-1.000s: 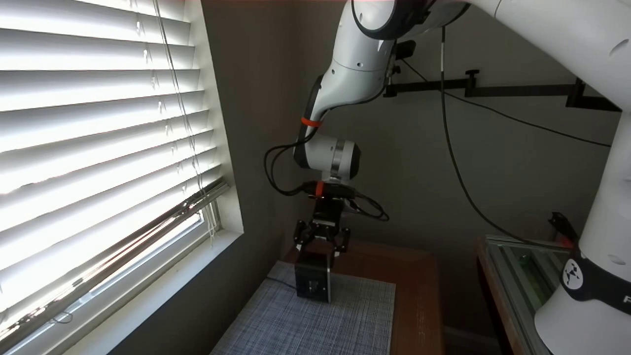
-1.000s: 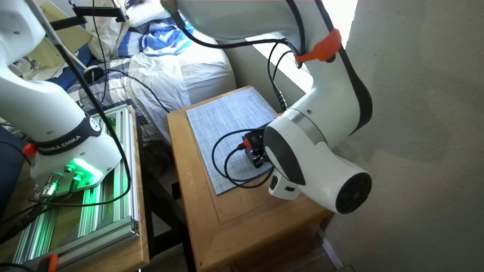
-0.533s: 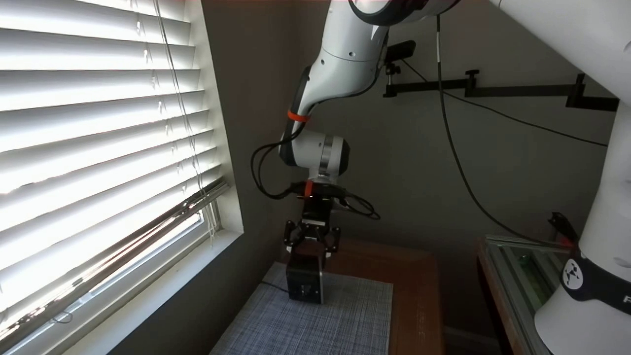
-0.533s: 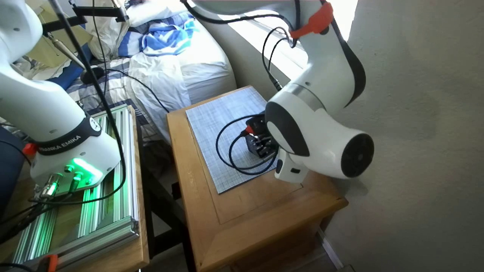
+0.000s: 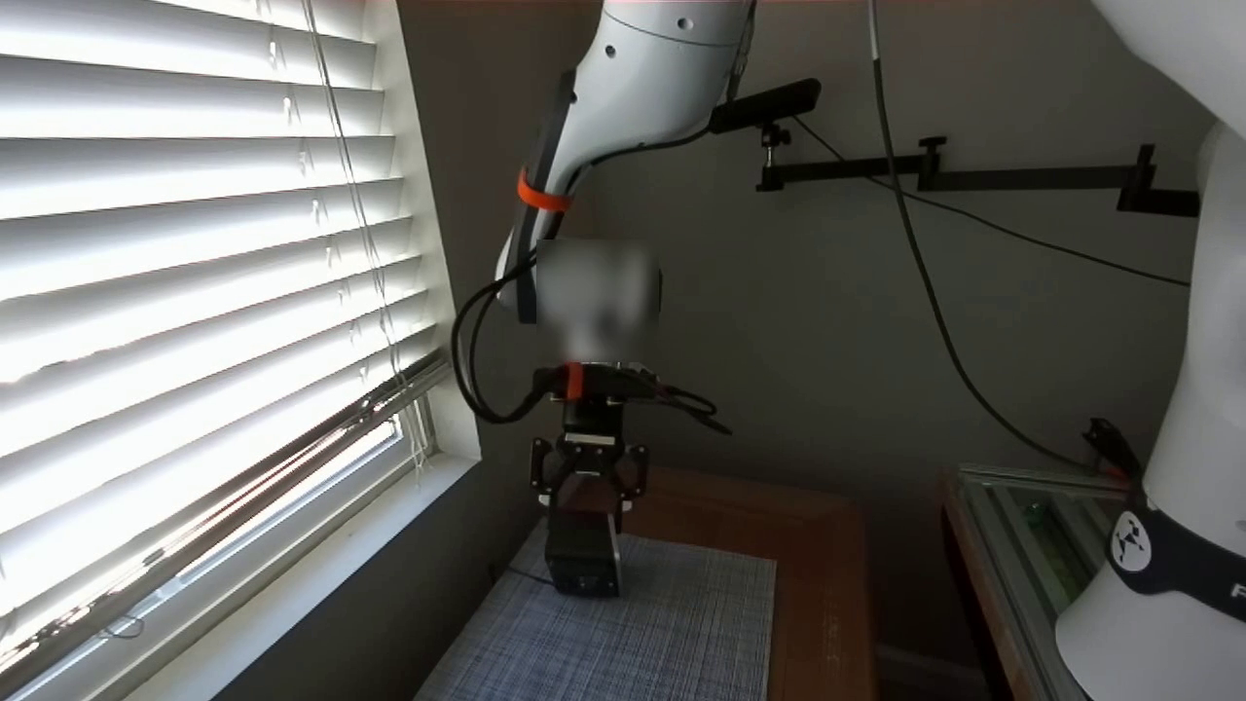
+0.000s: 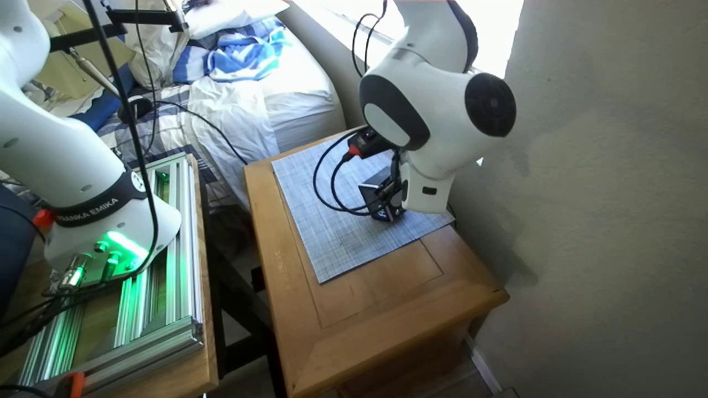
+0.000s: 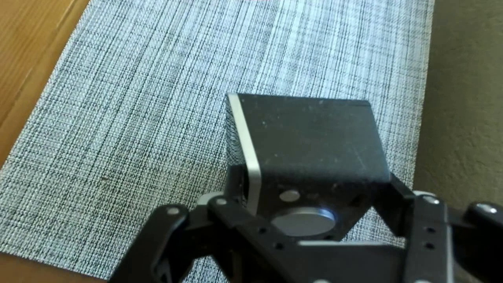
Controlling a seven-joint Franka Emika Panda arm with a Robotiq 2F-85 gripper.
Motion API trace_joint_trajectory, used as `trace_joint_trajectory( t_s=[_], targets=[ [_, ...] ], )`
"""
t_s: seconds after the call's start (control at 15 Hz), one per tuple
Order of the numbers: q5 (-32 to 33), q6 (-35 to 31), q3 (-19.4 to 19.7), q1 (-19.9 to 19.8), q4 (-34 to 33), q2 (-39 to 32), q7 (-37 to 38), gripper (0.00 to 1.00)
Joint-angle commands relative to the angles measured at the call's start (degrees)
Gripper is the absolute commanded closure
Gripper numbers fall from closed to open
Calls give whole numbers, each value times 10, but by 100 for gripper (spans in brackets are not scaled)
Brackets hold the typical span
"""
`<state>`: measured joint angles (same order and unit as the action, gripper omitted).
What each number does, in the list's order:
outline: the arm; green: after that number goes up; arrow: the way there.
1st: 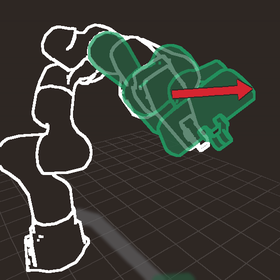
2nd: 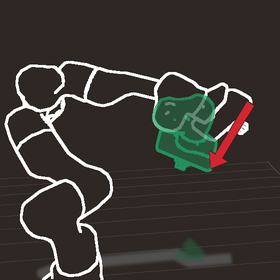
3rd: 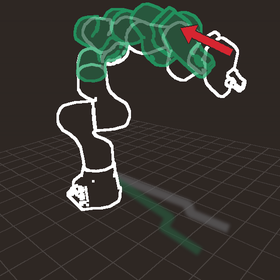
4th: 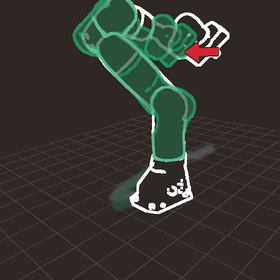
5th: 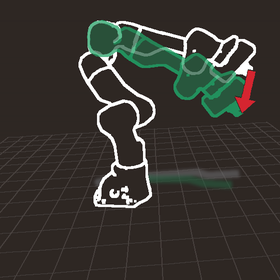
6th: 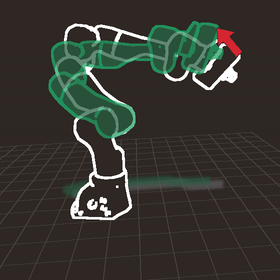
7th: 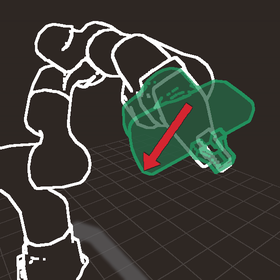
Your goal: Lift the alarm clock and put it up straight
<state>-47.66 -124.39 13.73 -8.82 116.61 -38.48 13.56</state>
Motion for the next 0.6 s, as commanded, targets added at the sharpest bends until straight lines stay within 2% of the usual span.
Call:
trace_joint_trajectory(
  t_s=[0.0,0.53],
  targets=[
    [45,-84,5,35,71,60,44,44],
    [133,-271,8,107,153,95,179,44]
  ],
)
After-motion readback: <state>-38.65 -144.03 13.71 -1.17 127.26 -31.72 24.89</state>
